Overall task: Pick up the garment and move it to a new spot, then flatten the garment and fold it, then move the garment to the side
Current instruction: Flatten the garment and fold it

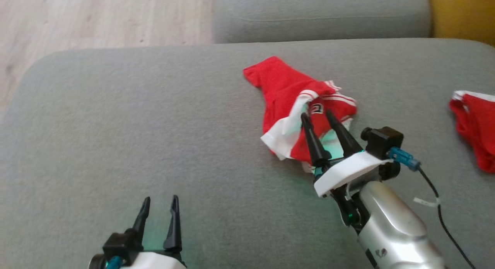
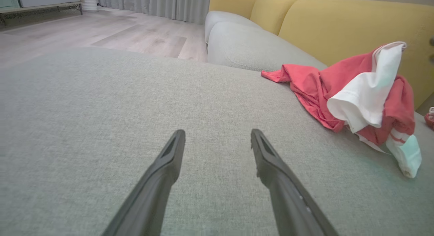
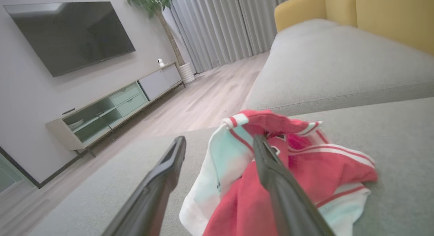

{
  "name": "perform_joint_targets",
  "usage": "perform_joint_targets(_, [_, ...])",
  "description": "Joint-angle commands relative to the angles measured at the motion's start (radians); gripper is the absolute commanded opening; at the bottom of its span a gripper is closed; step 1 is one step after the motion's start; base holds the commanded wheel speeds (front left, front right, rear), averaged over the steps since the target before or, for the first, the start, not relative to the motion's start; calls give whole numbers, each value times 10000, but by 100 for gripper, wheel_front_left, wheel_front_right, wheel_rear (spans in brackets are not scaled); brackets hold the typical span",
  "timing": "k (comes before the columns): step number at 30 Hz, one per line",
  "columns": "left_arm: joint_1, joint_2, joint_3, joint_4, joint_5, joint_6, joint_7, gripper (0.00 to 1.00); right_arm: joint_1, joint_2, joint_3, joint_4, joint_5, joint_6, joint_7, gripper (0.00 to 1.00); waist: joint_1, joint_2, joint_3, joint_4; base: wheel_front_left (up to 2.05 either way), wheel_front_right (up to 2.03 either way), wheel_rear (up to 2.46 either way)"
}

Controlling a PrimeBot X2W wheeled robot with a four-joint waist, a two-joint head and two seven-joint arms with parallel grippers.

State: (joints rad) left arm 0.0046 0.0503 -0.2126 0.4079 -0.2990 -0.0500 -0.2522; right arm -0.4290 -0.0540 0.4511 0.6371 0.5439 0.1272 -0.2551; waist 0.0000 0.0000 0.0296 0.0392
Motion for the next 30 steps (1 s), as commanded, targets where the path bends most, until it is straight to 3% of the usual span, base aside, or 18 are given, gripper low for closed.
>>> perform_joint_targets(1, [-525, 0, 132, -214, -23, -15, -95, 100, -486, 38, 303, 57, 133, 35, -67, 100, 0, 0, 138, 370, 0, 0, 0])
perform_joint_targets(11, [-655, 0, -305, -53, -220, -5, -95, 100, -1318, 38, 455, 1263, 619, 35, -67, 100, 0, 0, 387, 1009, 0, 0, 0])
perform_joint_targets(13, [-700, 0, -329, -28, -299, 2, -95, 100, -1414, 38, 449, 1281, 754, 35, -67, 0, 0, 0, 446, 1072, 0, 0, 0])
perform_joint_targets(20, [-829, -1, -468, 8, -477, 6, -95, 100, -1900, 38, 524, 252, 790, 35, -67, 0, 0, 0, 600, 1218, 0, 0, 0])
perform_joint_targets(24, [-918, -1, -644, 100, -607, -2, -95, 100, -3210, 38, 787, -1078, 1292, 35, -67, 0, 0, 0, 556, 1464, 0, 0, 0])
perform_joint_targets(30, [-824, -1, -914, 371, -712, 5, -95, 100, -5309, 38, 116, -2112, 1955, 35, -67, 0, 0, 0, 121, 2087, 0, 0, 0])
